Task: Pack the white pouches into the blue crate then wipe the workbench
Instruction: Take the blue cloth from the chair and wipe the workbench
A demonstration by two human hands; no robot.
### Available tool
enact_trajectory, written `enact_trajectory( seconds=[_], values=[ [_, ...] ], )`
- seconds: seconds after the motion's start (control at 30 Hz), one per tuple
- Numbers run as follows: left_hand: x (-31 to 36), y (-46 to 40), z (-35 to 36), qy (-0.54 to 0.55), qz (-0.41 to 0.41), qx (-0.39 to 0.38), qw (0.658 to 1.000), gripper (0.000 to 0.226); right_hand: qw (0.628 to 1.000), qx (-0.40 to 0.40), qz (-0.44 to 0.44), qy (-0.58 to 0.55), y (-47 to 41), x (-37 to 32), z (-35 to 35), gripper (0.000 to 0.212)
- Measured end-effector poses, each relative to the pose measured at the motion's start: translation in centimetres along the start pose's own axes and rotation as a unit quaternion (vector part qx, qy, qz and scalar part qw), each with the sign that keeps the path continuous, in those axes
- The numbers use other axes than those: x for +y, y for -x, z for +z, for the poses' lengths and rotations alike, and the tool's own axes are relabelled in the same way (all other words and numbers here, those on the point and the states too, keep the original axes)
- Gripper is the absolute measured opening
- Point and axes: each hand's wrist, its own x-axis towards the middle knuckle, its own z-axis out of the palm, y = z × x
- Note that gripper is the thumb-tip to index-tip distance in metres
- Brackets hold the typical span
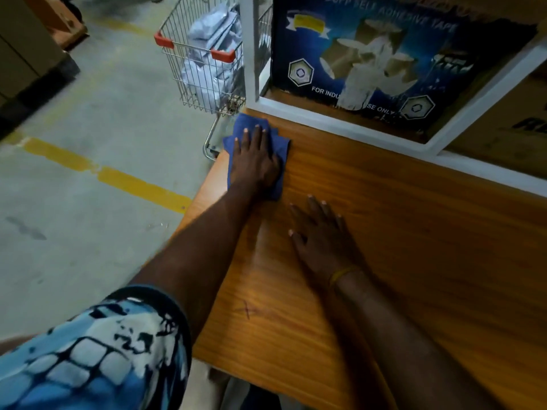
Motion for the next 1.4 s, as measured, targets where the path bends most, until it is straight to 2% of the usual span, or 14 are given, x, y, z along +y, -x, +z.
enact_trajectory(
  seconds=[0.17,0.43,0.63,0.73,0.93,1.07,1.23,1.33,1.4],
  values=[
    [-0.2,-3.0,0.5,-0.016,0.159,-0.044,0.986,0.067,1.0,0.024,0.005,0.019,-2.9,0.4,-0.5,0.061],
    [-1.6,-3.3,0.3,-0.073,0.363,-0.087,0.925,0.065,1.0,0.006,-0.001,0.0,-2.0,1.3,-0.6,0.063],
    [-2.3,3.2,-1.0,-0.069,0.416,-0.115,0.899,0.071,0.999,-0.042,0.001,0.003,2.4,3.0,-0.3,0.063],
    [-3.1,8.3,-1.5,-0.044,0.423,-0.114,0.898,0.068,0.998,-0.054,0.004,0.009,4.6,3.5,0.0,0.065],
    [-3.1,19.1,-1.7,-0.036,0.375,-0.087,0.922,0.061,0.998,-0.049,0.004,0.05,9.8,4.0,1.3,0.068],
    [-1.0,25.8,-1.1,-0.041,0.294,-0.081,0.952,0.063,0.998,-0.03,-0.016,0.049,13.7,4.9,2.4,0.068],
    [4.4,32.7,0.6,-0.027,0.112,-0.025,0.993,0.066,0.999,-0.014,-0.03,0.028,18.8,6.3,3.0,0.066],
    [8.1,34.4,1.4,-0.017,-0.018,-0.001,1.0,0.064,0.999,-0.009,-0.038,0.023,21.0,7.1,3.2,0.065],
    [9.6,34.4,1.9,-0.018,-0.076,0.008,0.997,0.062,0.999,-0.008,-0.043,0.019,21.8,7.6,3.2,0.065]
  ],
)
